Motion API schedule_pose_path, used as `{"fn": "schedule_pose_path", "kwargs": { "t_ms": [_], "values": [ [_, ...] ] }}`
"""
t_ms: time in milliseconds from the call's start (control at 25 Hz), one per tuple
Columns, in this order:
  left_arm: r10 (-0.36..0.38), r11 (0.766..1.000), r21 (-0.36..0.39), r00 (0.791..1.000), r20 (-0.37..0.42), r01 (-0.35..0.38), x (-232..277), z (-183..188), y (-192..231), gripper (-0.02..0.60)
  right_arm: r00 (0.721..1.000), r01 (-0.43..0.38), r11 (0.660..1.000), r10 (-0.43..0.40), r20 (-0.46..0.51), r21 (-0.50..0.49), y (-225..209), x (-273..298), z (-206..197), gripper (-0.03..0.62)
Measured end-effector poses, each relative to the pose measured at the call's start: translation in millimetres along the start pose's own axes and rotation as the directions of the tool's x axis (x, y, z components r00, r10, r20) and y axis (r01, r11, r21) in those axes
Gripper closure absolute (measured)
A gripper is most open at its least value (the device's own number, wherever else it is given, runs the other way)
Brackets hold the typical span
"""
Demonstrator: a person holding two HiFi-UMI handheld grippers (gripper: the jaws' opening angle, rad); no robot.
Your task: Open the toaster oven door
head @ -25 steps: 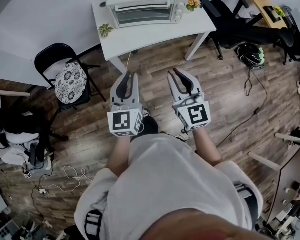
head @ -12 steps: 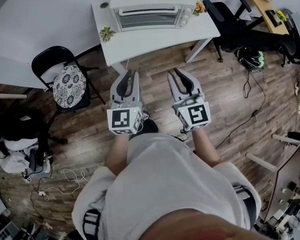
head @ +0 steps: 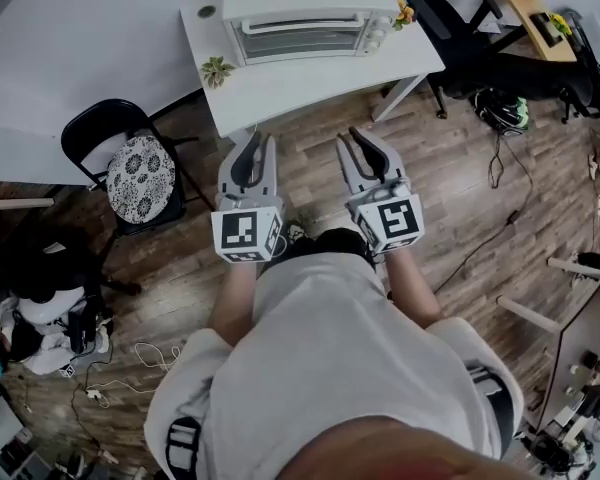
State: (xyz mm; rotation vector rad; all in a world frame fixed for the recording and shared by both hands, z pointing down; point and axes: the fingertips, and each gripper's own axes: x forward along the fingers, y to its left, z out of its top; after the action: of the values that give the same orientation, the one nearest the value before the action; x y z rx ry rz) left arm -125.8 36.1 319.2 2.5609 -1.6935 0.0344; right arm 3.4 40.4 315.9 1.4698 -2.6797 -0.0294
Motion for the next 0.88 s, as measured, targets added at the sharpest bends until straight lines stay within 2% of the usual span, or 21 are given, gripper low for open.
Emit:
{"fn": "schedule_pose_path", "kwargs": {
  "t_ms": [400, 880],
  "values": [
    [0.020, 0.999, -0.034, 0.999, -0.027, -0.021, 7, -12, 11, 0.526, 0.999, -0.006, 1.000, 0.006, -0.034, -0.003, -14, 12, -9, 0.514],
    [0.058, 0.998, -0.028, 0.997, -0.053, -0.059, 57, -12, 43, 0.526, 0.997, -0.040, 0.999, 0.040, -0.062, -0.005, -49, 65, -17, 0.511]
  ]
}}
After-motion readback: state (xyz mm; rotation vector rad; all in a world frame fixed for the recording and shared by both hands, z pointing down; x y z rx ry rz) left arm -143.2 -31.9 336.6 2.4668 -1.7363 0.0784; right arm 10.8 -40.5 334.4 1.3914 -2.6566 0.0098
